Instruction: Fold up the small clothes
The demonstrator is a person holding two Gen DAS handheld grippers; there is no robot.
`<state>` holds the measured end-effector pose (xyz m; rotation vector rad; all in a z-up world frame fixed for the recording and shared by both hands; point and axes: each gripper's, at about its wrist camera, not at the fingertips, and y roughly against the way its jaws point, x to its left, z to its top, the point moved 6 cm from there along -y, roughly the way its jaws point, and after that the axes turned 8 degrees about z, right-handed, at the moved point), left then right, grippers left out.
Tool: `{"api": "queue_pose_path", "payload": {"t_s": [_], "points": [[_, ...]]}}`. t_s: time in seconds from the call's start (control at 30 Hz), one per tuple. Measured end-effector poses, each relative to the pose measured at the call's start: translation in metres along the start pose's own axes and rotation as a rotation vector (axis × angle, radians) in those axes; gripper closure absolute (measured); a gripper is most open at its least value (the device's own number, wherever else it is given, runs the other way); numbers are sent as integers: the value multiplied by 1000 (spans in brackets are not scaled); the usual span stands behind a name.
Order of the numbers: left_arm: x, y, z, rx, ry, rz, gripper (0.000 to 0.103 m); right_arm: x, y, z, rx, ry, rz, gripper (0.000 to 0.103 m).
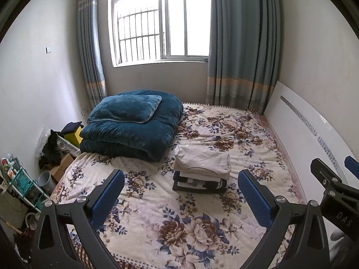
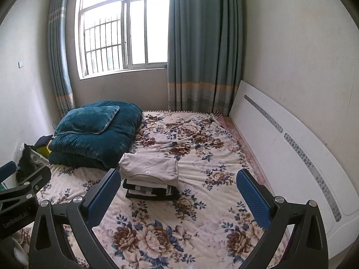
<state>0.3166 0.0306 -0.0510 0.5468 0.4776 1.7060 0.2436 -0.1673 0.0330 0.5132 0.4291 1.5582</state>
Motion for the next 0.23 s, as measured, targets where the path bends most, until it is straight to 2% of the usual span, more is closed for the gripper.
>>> {"api": "queue_pose_path", "payload": {"t_s": [0.23], "points": [[1,5,7,-15,2,15,0,-1,3,-3,-1,-5,-5,0]]}}
